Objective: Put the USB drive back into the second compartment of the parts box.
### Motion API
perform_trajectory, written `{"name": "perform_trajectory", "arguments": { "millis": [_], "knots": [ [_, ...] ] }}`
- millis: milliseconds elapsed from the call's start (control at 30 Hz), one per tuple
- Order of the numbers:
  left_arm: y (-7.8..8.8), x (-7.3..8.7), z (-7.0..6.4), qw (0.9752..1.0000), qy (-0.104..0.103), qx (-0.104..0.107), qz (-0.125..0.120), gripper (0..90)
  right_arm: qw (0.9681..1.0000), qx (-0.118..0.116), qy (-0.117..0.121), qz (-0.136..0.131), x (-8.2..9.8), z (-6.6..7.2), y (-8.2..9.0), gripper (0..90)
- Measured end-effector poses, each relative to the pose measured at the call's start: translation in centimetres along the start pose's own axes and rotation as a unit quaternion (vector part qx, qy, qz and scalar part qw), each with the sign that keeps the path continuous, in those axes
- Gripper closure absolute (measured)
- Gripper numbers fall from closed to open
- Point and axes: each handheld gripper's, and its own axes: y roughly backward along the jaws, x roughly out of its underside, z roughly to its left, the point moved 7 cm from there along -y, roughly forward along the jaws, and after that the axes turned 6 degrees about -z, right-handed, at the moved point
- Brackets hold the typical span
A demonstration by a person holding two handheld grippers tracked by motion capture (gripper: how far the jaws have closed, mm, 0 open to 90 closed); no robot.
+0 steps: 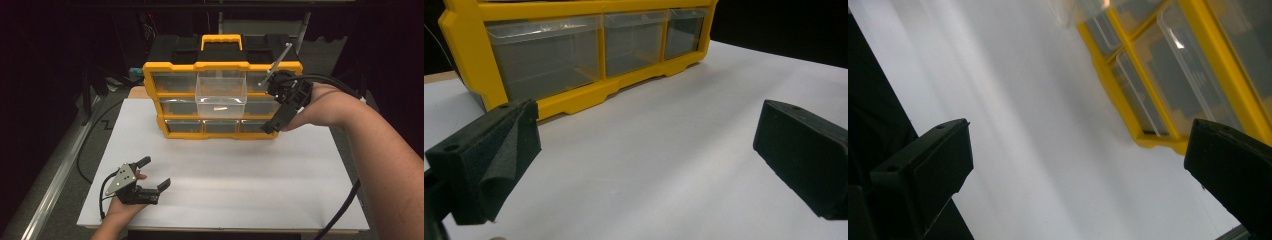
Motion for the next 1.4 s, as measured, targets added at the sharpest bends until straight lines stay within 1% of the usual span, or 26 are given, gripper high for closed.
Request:
{"name": "perform_trajectory", "arguments": {
  "millis": [67,200,300,400,433,500,600,800,867,933,1167,1267,1400],
  "knots": [
    [0.0,0.0,0.0,1.0,0.0,0.0,0.001,0.3,1.0,-0.001,-0.002,0.003,0.6,0.0,-0.2,0.0],
    [-0.1,0.0,0.0,1.0,0.001,0.0,0.001,0.3,0.9999,0.005,-0.009,0.005,1.7,-0.3,-0.6,0.0],
    [-0.1,0.1,0.1,1.0,0.0,0.0,0.003,0.3,0.9999,0.009,-0.009,0.004,2.3,-0.5,-0.8,0.0],
    [0.0,0.1,0.1,1.0,0.001,-0.001,0.003,0.3,0.9997,0.012,-0.019,0.006,3.0,-0.6,-1.1,0.0],
    [0.0,0.1,0.1,1.0,0.0,-0.001,0.003,0.3,0.9998,0.013,-0.015,0.007,3.2,-0.7,-1.3,0.0],
    [0.0,0.1,0.1,1.0,0.001,-0.001,0.002,0.3,0.9996,0.016,-0.02,0.011,3.7,-0.7,-1.6,0.0],
    [0.0,0.1,0.1,1.0,0.001,-0.001,0.003,0.3,0.9995,0.019,-0.019,0.017,4.4,-0.8,-2.3,0.0],
    [-0.1,0.1,0.1,1.0,0.002,-0.001,0.005,0.3,0.9992,0.023,-0.023,0.022,5.3,-0.8,-3.3,0.0],
    [0.0,0.1,0.1,1.0,0.003,-0.001,0.005,0.3,0.9992,0.023,-0.021,0.023,5.6,-0.8,-3.7,0.0],
    [0.0,0.1,0.1,1.0,0.003,-0.001,0.005,0.3,0.9992,0.026,-0.017,0.025,5.8,-0.8,-4.2,0.0],
    [0.0,0.1,0.1,1.0,0.003,0.0,0.005,0.3,0.9989,0.027,-0.022,0.031,6.8,-0.5,-6.3,0.0],
    [-0.1,0.1,0.0,1.0,0.004,0.0,0.005,0.3,0.9987,0.029,-0.017,0.037,7.3,-0.3,-7.3,0.0],
    [-0.1,0.1,0.1,1.0,0.003,0.0,0.004,0.3,0.9989,0.022,-0.015,0.039,7.9,0.2,-8.9,0.0]
  ]
}}
